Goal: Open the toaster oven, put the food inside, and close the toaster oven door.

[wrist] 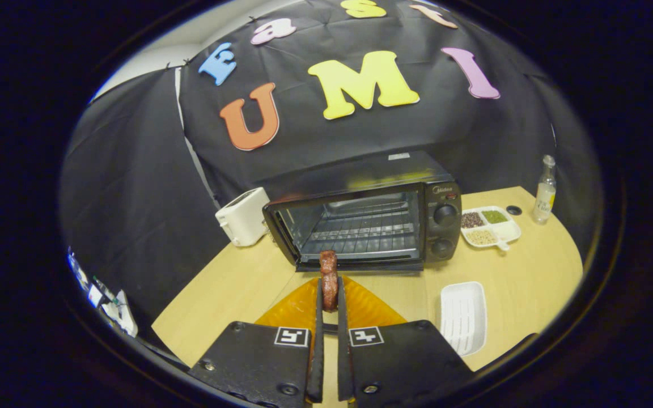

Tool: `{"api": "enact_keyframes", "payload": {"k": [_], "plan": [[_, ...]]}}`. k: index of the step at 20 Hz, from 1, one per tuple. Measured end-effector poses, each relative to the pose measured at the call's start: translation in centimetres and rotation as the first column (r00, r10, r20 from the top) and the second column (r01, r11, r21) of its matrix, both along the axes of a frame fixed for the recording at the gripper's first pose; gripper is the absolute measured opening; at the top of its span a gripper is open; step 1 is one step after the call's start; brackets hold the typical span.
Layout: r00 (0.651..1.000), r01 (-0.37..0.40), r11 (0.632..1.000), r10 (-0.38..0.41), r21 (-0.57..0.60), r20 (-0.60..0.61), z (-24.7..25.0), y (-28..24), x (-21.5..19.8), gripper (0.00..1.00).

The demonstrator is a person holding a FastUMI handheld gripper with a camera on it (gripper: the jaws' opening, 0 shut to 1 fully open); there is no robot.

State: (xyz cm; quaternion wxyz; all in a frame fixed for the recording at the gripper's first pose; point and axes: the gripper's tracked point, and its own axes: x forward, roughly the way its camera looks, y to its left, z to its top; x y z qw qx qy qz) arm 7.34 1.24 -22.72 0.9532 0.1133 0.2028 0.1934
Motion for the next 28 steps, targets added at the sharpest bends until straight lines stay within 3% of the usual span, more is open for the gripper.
{"api": "enact_keyframes", "payload": {"k": [5,8,11,15,17,21,25,28], "plan": [[0.998,0.016,0.984,-0.006,0.177,-0.055,-2.0,1.1,3.5,0.13],[0.997,0.042,0.953,-0.019,0.300,-0.080,-2.7,1.3,5.7,0.13],[0.993,0.069,0.899,-0.019,0.433,-0.119,-3.6,1.5,7.6,0.13],[0.985,0.131,0.799,-0.040,0.587,-0.166,-4.3,0.6,10.0,0.13],[0.982,0.165,0.765,-0.068,0.623,-0.177,-4.4,0.1,11.3,0.13],[0.987,0.141,0.713,-0.050,0.687,-0.150,-3.3,1.3,13.2,0.13],[0.989,0.140,0.679,-0.063,0.720,-0.132,-2.4,2.6,16.0,0.12],[0.990,0.139,0.681,-0.110,0.719,-0.088,-1.6,3.3,18.3,0.13]]}}
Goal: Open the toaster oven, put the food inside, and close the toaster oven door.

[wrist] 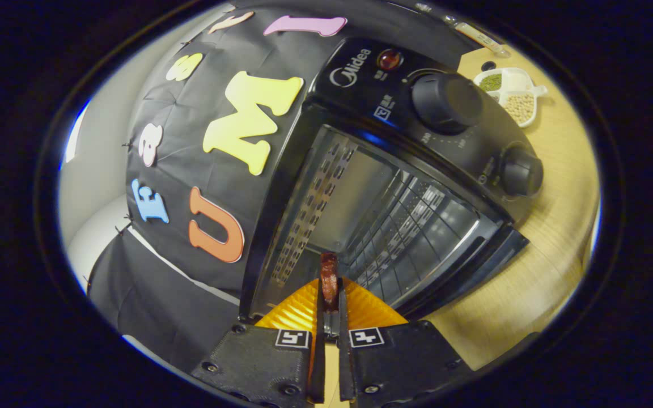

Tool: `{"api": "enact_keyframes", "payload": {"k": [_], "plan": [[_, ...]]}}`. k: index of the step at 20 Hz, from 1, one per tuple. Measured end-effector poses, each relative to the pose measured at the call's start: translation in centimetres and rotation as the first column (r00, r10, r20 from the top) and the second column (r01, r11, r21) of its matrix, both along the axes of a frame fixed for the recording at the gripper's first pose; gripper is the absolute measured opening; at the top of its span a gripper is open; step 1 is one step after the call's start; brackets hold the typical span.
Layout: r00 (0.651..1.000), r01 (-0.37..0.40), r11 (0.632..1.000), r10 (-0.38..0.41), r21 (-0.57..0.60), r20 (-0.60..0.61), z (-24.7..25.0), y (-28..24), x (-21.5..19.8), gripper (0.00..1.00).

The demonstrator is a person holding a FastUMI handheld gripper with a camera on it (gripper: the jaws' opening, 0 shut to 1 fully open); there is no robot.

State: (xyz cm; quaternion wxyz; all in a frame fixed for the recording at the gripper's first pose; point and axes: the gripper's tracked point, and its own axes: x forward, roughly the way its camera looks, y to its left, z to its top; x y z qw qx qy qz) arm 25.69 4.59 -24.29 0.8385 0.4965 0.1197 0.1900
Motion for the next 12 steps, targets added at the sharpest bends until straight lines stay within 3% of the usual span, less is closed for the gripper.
{"api": "enact_keyframes", "payload": {"k": [5,8,10,11,12], "plan": [[0.996,0.081,0.972,-0.074,-0.220,0.040,-0.8,0.1,2.3,0.13],[0.993,0.117,0.948,-0.109,-0.297,0.044,-1.2,-0.6,2.6,0.19],[0.990,0.143,0.921,-0.138,-0.362,0.038,-2.0,-1.4,2.6,0.29],[0.988,0.153,0.901,-0.154,-0.406,0.029,-2.6,-1.9,2.6,0.41],[0.987,0.155,0.889,-0.160,-0.432,0.024,-2.9,-2.3,2.2,0.47]]}}
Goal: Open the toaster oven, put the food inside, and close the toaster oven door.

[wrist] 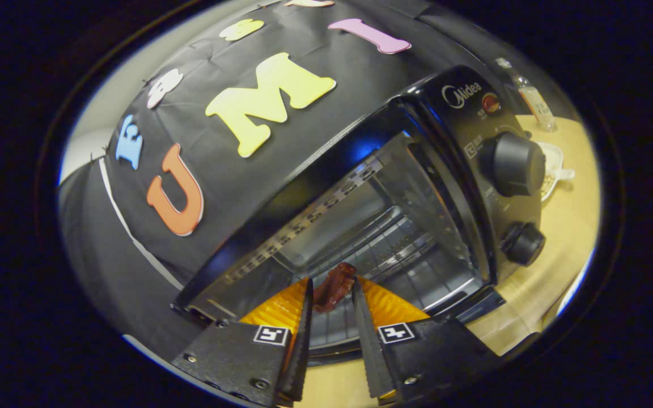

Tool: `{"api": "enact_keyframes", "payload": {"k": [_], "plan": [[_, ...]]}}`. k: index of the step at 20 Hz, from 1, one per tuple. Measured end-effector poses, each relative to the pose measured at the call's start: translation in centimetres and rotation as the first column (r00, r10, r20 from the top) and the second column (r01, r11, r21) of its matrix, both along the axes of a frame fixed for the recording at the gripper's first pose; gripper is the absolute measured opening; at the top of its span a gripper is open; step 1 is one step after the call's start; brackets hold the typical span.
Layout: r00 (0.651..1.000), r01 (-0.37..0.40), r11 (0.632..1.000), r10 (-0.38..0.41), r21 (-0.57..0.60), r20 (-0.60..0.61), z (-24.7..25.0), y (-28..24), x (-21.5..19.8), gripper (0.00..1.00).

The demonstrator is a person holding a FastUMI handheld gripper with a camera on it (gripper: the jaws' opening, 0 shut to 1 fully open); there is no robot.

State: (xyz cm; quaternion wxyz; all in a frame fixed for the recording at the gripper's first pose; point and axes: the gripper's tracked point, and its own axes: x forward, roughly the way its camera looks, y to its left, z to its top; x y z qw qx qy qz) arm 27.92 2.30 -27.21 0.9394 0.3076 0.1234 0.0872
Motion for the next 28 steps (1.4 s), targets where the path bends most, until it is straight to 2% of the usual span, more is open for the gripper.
{"api": "enact_keyframes", "payload": {"k": [5,8,11,15,18,22,24,28], "plan": [[0.999,-0.001,0.997,0.004,-0.073,0.033,0.8,-1.2,-3.4,0.82],[0.996,0.031,0.974,-0.012,-0.224,0.088,2.1,-1.8,-5.5,0.93],[0.989,0.052,0.931,0.001,-0.362,0.145,3.8,-1.6,-8.4,0.99],[0.991,0.098,0.862,-0.041,-0.497,0.125,3.3,-2.9,-12.3,1.00],[0.995,0.104,0.848,-0.092,-0.519,0.049,1.0,-3.5,-15.9,1.00],[0.996,-0.002,0.806,-0.052,-0.592,-0.073,-3.6,-2.0,-19.7,1.00],[0.994,-0.040,0.796,-0.030,-0.604,-0.104,-5.3,-1.2,-21.5,1.00],[0.989,-0.066,0.778,-0.034,-0.625,-0.146,-8.0,-0.8,-23.5,1.00]]}}
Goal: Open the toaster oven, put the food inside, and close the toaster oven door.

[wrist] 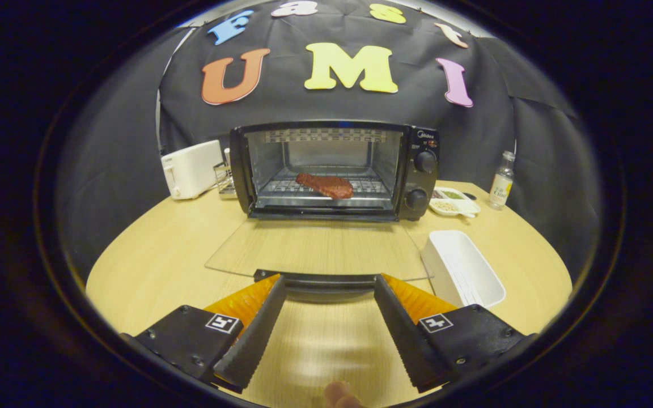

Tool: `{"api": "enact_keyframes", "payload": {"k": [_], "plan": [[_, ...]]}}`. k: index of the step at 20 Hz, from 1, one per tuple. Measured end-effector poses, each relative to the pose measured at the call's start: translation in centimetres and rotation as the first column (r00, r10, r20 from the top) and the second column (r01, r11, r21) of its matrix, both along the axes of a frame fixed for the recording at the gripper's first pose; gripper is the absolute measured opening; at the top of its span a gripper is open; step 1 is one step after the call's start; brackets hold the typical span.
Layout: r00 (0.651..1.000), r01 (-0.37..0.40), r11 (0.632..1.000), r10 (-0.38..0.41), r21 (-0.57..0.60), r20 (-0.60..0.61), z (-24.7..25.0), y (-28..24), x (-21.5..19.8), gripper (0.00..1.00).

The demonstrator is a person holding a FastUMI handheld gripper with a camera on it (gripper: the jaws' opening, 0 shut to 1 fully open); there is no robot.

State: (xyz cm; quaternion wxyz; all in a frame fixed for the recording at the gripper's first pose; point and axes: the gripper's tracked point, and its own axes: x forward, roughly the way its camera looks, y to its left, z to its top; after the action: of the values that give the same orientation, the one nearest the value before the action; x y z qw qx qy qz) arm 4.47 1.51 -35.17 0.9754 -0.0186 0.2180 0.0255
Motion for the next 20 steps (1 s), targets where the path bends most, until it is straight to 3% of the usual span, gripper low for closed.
{"api": "enact_keyframes", "payload": {"k": [3,7,14,20], "plan": [[0.997,0.049,0.998,-0.047,0.028,-0.069,-2.3,-0.5,-0.5,1.00],[0.987,0.060,0.998,-0.057,0.013,-0.147,-4.5,-0.5,0.0,1.00],[0.992,0.007,0.998,0.000,0.058,-0.128,-3.9,0.7,1.8,1.00],[0.992,0.006,0.998,0.002,0.065,-0.124,-3.8,0.7,1.9,1.00]]}}
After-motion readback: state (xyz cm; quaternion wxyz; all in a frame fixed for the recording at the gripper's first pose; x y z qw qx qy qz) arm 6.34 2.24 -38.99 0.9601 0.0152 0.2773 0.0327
